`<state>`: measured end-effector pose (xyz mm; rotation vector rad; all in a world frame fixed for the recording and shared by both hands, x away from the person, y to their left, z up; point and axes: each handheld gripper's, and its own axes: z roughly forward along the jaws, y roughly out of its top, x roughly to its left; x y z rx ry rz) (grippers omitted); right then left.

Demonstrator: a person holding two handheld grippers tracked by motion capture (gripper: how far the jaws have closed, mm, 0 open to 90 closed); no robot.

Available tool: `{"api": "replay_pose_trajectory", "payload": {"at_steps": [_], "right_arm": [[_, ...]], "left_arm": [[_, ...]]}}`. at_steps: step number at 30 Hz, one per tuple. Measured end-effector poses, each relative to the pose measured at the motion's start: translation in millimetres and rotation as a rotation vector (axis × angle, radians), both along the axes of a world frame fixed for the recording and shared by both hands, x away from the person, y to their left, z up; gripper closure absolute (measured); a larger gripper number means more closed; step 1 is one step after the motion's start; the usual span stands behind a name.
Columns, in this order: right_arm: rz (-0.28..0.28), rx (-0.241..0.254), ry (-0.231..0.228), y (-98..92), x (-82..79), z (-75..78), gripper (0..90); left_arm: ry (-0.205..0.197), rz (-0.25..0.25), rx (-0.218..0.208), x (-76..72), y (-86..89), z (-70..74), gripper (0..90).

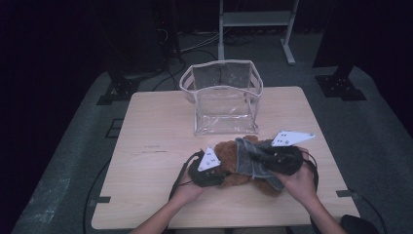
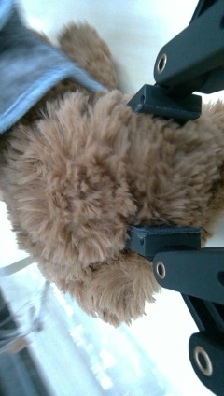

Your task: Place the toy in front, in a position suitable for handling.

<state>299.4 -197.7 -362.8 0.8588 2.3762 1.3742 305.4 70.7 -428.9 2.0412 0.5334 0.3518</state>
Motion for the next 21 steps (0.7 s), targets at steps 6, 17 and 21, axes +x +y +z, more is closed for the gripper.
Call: {"api": "replay_pose_trajectory", "payload": {"at_steps": [6, 17, 21], "right_arm": [[-0.004, -0.092, -0.031, 11.6, 3.6, -30.5, 73.5], [-0.013, -0.094, -0.122, 23.1, 0.7, -22.6, 72.6], [-0.04, -0.108, -0.116, 13.0, 6.2, -28.9, 72.1]], "left_arm": [[0.004, 0.017, -0.026, -6.0, 21.7, -3.0, 31.8], [-0.131, -0.035, 0.0, -1.9, 14.6, -6.7, 14.1], [-0.138, -0.052, 0.005, 0.0, 8.0, -9.5, 14.8]]}}
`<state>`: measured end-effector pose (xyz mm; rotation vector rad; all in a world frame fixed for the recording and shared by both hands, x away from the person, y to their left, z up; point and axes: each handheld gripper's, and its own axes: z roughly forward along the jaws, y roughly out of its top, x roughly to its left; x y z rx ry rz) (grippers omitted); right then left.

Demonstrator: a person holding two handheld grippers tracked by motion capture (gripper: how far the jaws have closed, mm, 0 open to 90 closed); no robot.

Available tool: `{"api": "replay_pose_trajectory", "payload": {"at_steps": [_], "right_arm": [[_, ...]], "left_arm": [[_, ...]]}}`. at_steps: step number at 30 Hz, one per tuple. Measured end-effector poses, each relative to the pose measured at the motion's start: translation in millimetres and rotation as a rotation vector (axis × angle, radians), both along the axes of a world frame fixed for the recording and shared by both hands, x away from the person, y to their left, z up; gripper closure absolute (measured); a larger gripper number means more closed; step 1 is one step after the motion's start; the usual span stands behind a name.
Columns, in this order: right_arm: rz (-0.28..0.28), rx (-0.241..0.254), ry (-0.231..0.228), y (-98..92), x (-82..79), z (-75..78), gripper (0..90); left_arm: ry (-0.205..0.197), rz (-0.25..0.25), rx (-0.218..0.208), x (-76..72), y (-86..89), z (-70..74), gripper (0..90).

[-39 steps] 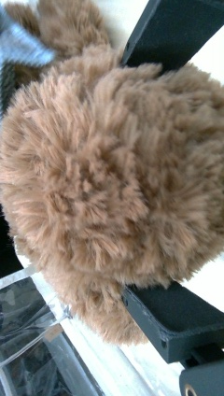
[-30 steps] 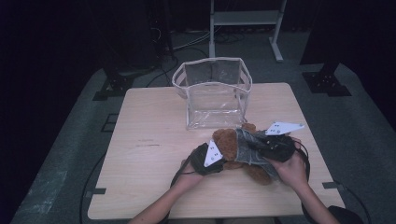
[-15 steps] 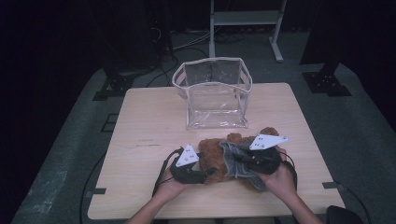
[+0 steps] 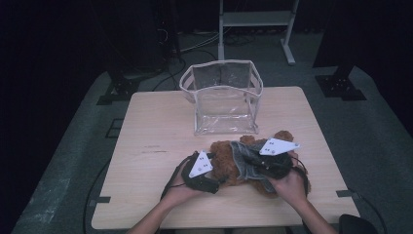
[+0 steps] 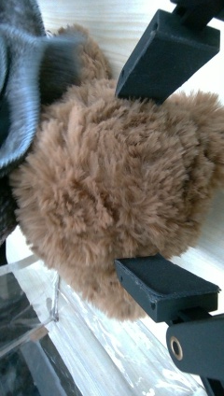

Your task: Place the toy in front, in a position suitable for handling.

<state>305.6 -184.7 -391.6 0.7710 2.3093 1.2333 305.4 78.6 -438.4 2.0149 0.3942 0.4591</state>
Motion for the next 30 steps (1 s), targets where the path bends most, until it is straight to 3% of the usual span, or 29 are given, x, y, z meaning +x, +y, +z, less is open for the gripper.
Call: {"api": "replay_pose_trajectory", "payload": {"at_steps": [3, 7, 8, 14, 18, 22, 25, 27, 30], "right_arm": [[-0.001, 0.04, -0.002, -4.8, -6.0, 1.0, 71.9], [0.059, 0.037, -0.045, 10.0, -17.8, 7.3, 71.8], [0.075, 0.041, -0.045, 14.3, -19.4, 6.9, 71.8], [0.141, 0.058, -0.013, 18.9, -19.7, -3.2, 70.9], [0.112, -0.001, -0.002, -0.4, -23.1, -7.0, 69.7], [0.095, 0.026, 0.012, -10.8, -25.1, -7.6, 71.4], [0.117, 0.039, -0.012, -3.2, -27.3, -2.3, 72.9], [0.157, 0.048, -0.032, 15.4, -25.6, 4.6, 74.3], [0.18, 0.032, -0.038, 27.6, -22.4, 2.6, 75.8]], "left_arm": [[-0.012, -0.015, 0.028, -2.3, 0.4, -2.8, 14.8], [0.007, -0.035, 0.006, -1.2, 3.1, -3.6, 14.7], [0.013, -0.039, -0.024, -1.6, 4.9, -2.4, 14.6], [0.007, -0.045, -0.006, -3.5, 8.1, -4.7, 12.3], [0.003, -0.028, -0.027, -2.4, 14.5, -1.2, 11.7], [-0.001, -0.018, -0.029, -0.3, 16.6, 0.5, 11.9], [-0.004, -0.021, -0.023, -0.3, 16.9, -0.1, 12.0], [-0.005, -0.025, -0.015, -1.7, 17.4, -0.6, 12.0], [-0.014, -0.033, -0.003, -5.6, 21.7, -1.4, 12.0]]}}
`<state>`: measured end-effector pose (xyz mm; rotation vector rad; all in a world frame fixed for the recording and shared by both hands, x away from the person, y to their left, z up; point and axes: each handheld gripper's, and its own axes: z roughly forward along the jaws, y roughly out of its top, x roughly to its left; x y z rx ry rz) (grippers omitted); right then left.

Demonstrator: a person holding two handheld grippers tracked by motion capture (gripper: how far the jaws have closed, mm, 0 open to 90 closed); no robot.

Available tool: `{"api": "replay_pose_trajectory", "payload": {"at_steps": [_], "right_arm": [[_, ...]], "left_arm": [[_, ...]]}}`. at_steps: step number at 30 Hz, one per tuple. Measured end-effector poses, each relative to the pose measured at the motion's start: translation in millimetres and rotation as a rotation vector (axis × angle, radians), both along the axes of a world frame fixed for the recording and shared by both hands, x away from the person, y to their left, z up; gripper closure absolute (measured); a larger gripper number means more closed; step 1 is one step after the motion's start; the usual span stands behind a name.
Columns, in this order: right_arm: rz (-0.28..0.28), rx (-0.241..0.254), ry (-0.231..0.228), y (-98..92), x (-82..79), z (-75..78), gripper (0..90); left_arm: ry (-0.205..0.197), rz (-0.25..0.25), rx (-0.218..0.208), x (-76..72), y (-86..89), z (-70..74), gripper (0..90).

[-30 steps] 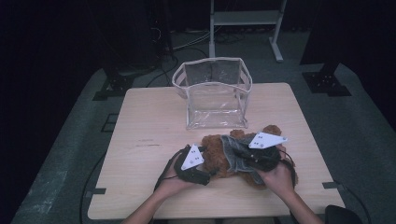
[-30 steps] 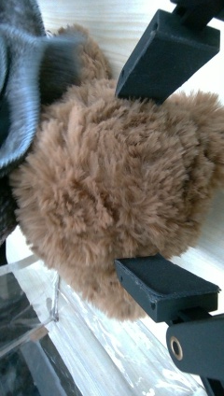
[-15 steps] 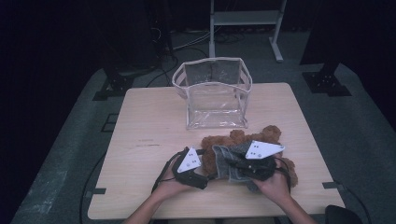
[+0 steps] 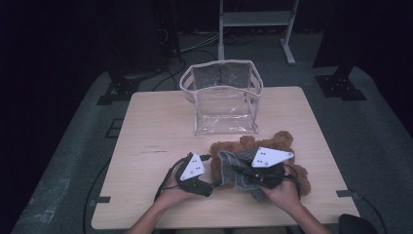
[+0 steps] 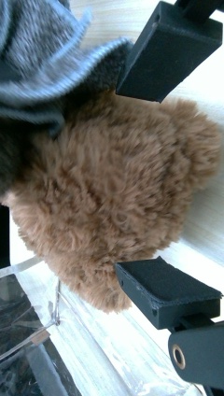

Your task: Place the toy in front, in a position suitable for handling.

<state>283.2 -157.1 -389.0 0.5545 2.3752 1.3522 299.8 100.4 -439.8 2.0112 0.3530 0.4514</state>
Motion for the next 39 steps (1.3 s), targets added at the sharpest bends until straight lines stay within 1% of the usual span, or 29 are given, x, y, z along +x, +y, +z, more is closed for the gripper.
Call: {"api": "replay_pose_trajectory", "payload": {"at_steps": [2, 4, 8, 9, 10, 14, 15, 16, 17, 19, 20, 22, 24, 26, 27, 28, 29, 30, 31, 33, 34, 35, 37, 39], "right_arm": [[0.006, -0.001, 0.006, -0.3, -0.2, -4.6, 76.2], [0.006, 0.0, 0.015, -6.5, -2.3, -8.3, 76.3], [-0.032, -0.025, 0.057, -26.4, -7.6, -15.6, 76.5], [-0.032, -0.025, 0.057, -26.4, -7.6, -15.6, 76.5], [-0.037, -0.018, 0.071, -31.9, -8.7, -16.9, 76.6], [-0.02, -0.002, 0.064, -24.8, -8.7, -13.4, 76.6], [0.006, 0.012, 0.068, -14.2, -6.0, -12.0, 76.5], [0.017, 0.016, 0.069, -8.8, -4.4, -11.9, 76.4], [0.023, 0.014, 0.073, -4.5, -3.2, -12.2, 76.4], [0.024, 0.008, 0.068, -2.4, -1.7, -12.3, 76.4], [0.016, 0.021, 0.083, -5.9, -0.1, -10.9, 76.4], [-0.017, 0.038, 0.078, -16.6, 1.1, -5.8, 76.3], [-0.059, 0.071, 0.076, -30.9, 3.4, 2.5, 76.1], [-0.105, 0.088, 0.068, -44.3, 8.2, 12.0, 75.9], [-0.105, 0.088, 0.068, -44.3, 8.2, 12.0, 75.9], [-0.123, 0.09, 0.064, -49.5, 11.1, 16.3, 75.8], [-0.158, 0.076, 0.063, -57.0, 20.0, 22.8, 75.6], [-0.175, 0.066, 0.068, -59.2, 25.2, 24.3, 75.7], [-0.184, 0.063, 0.079, -60.5, 30.6, 24.8, 75.5], [-0.192, 0.051, 0.117, -59.0, 40.8, 22.3, 75.5], [-0.194, 0.033, 0.143, -56.4, 44.5, 19.3, 75.4], [-0.188, 0.011, 0.177, -52.8, 47.9, 15.2, 75.3], [-0.162, -0.013, 0.206, -45.1, 48.2, 6.9, 75.4], [-0.131, -0.026, 0.226, -37.5, 43.4, 2.2, 75.5]], "left_arm": [[0.0, 0.0, 0.003, -1.4, 3.7, 0.0, 12.0], [-0.004, 0.003, 0.012, -2.3, 6.7, 0.3, 12.0], [-0.01, 0.008, 0.004, -1.3, 8.6, 2.9, 11.8], [-0.01, 0.008, 0.004, -1.3, 8.6, 2.9, 11.7], [-0.012, 0.009, 0.001, -1.2, 7.2, 3.9, 11.2], [-0.014, 0.001, 0.006, -1.8, 5.2, 3.8, 11.2], [-0.012, -0.006, 0.006, -3.2, 4.6, 2.6, 11.2], [-0.012, -0.011, 0.009, -3.6, 4.7, 2.0, 11.2], [-0.012, -0.011, 0.009, -3.6, 4.7, 2.0, 11.2], [-0.006, -0.015, 0.013, -4.3, 5.1, 0.6, 11.2], [-0.002, -0.021, 0.016, -4.3, 4.9, -0.6, 11.1], [-0.002, -0.021, 0.016, -4.3, 4.5, -0.7, 10.6], [-0.003, -0.019, 0.012, -3.8, 3.9, 0.2, 10.4], [-0.006, -0.019, 0.005, -3.7, 3.3, 1.7, 10.1], [-0.006, -0.019, 0.005, -3.7, 3.3, 1.7, 10.1], [-0.007, -0.019, 0.003, -3.7, 3.0, 2.6, 10.1], [-0.006, -0.018, -0.008, -3.5, 2.1, 3.5, 10.1], [-0.004, -0.017, -0.011, -3.1, 1.7, 3.8, 10.1], [-0.006, -0.017, -0.007, -2.5, 1.5, 4.4, 10.1], [-0.007, -0.017, -0.006, -1.9, 1.3, 4.8, 10.0], [-0.002, -0.016, -0.018, -0.7, 0.1, 5.2, 10.0], [-0.002, -0.016, -0.018, -0.7, 0.1, 5.2, 10.0], [-0.006, -0.017, -0.033, 1.5, -2.9, 9.0, 10.0], [-0.011, -0.02, -0.04, 2.4, -4.7, 11.0, 10.0]]}}
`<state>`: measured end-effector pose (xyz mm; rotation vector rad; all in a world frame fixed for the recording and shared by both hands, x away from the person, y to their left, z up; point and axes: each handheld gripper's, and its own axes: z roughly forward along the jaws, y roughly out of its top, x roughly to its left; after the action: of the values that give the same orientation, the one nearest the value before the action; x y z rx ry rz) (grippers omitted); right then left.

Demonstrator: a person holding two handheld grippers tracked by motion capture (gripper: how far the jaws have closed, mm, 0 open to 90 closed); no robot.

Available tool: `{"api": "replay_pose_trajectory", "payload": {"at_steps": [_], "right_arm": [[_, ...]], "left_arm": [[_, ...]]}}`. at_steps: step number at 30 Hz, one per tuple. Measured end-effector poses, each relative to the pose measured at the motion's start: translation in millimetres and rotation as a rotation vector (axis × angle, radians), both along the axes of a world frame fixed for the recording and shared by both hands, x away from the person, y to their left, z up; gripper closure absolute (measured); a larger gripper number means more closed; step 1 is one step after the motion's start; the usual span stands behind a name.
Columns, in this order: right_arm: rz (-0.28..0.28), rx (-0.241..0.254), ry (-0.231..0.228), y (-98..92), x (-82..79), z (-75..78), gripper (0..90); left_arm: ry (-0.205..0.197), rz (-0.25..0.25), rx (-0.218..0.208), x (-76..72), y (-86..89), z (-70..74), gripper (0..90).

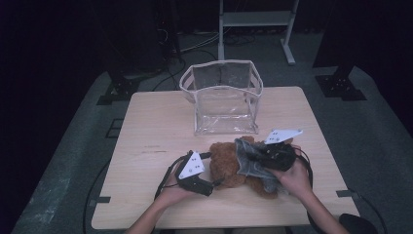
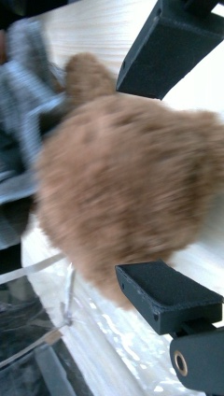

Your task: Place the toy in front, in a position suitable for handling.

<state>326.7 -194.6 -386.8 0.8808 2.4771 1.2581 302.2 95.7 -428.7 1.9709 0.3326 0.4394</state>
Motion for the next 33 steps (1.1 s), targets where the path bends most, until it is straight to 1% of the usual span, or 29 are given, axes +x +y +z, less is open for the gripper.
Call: {"api": "replay_pose_trajectory", "payload": {"at_steps": [1, 3, 4, 5, 6, 7, 9, 10, 13, 15, 16, 18, 19, 21, 22, 24, 26, 27, 28, 29, 30, 31, 32, 33], "right_arm": [[0.017, -0.007, 0.004, 2.8, -3.2, -0.5, 75.5], [0.046, -0.005, 0.017, 6.8, -8.8, 0.4, 75.5], [0.046, -0.005, 0.017, 6.8, -8.8, 0.4, 75.5], [0.064, 0.001, 0.029, 9.7, -12.3, 0.4, 75.5], [0.065, -0.002, 0.027, 10.6, -13.4, -0.3, 75.6], [0.062, -0.004, 0.027, 10.3, -13.6, -0.4, 75.6], [0.05, 0.002, 0.025, 5.9, -12.4, 0.6, 75.6], [0.039, 0.004, 0.018, 2.4, -11.6, 1.6, 75.7], [-0.012, 0.026, -0.007, -12.4, -8.9, 5.1, 75.7], [-0.037, 0.031, -0.036, -21.5, -12.3, 9.2, 75.7], [-0.045, 0.025, -0.057, -25.5, -15.3, 11.4, 75.7], [-0.069, -0.002, -0.091, -32.9, -20.7, 14.7, 75.7], [-0.078, -0.012, -0.102, -37.0, -22.2, 15.7, 75.7], [-0.097, -0.018, -0.102, -44.4, -22.6, 15.3, 75.7], [-0.103, -0.028, -0.104, -46.9, -21.7, 13.7, 75.7], [-0.102, -0.015, -0.084, -48.9, -17.9, 8.2, 75.7], [-0.1, -0.015, -0.078, -48.3, -15.7, 5.6, 75.7], [-0.099, -0.013, -0.074, -45.7, -11.0, 2.2, 75.7], [-0.096, -0.01, -0.08, -44.6, -8.3, 1.5, 75.7], [-0.099, -0.011, -0.082, -43.6, -6.2, 1.6, 75.7], [-0.099, -0.011, -0.082, -43.6, -6.2, 1.6, 75.7], [-0.106, -0.016, -0.092, -42.8, -0.5, 1.5, 75.7], [-0.109, -0.016, -0.093, -42.8, 1.3, 1.5, 75.7], [-0.111, -0.017, -0.092, -43.3, 4.2, 1.6, 75.7]], "left_arm": [[-0.003, -0.009, -0.016, 2.0, -5.2, 3.2, 10.0], [0.003, -0.023, -0.024, 3.4, -11.9, 4.6, 10.1], [0.003, -0.023, -0.024, 3.4, -11.9, 4.6, 10.1], [0.003, -0.033, -0.013, 4.4, -19.4, 4.5, 10.1], [0.007, -0.034, -0.006, 5.0, -22.9, 3.8, 10.2], [0.013, -0.03, 0.016, 5.7, -26.1, 2.7, 11.2], [-0.008, -0.022, 0.051, 5.5, -30.4, -0.9, 11.9], [-0.013, -0.018, 0.059, 5.7, -31.1, -2.1, 12.0], [-0.015, -0.011, 0.053, 5.9, -27.3, -1.5, 11.8], [-0.025, -0.016, 0.047, 4.9, -23.0, -2.4, 10.9], [-0.028, -0.013, 0.054, 4.8, -21.4, -3.7, 9.6], [-0.02, -0.009, 0.055, 6.4, -20.8, -8.1, 6.7], [-0.022, -0.003, 0.054, 7.2, -21.7, -10.5, 4.8], [-0.033, 0.002, 0.048, 9.0, -25.1, -13.4, 1.7], [-0.043, 0.008, 0.05, 10.2, -27.6, -14.3, 0.5], [-0.055, 0.024, 0.056, 13.4, -33.4, -16.4, 0.0], [-0.06, 0.032, 0.059, 15.2, -36.1, -17.5, 0.0], [-0.071, 0.041, 0.075, 18.9, -40.4, -19.7, 0.0], [-0.074, 0.051, 0.098, 20.8, -42.4, -20.4, 0.0], [-0.084, 0.058, 0.124, 21.6, -43.0, -19.9, 7.8], [-0.084, 0.058, 0.124, 21.6, -43.0, -19.9, 19.0], [-0.093, 0.084, 0.159, 23.3, -44.9, -15.8, 29.6], [-0.091, 0.093, 0.171, 24.5, -46.0, -12.9, 34.7], [-0.078, 0.094, 0.169, 26.0, -46.6, -10.3, 37.9]]}}
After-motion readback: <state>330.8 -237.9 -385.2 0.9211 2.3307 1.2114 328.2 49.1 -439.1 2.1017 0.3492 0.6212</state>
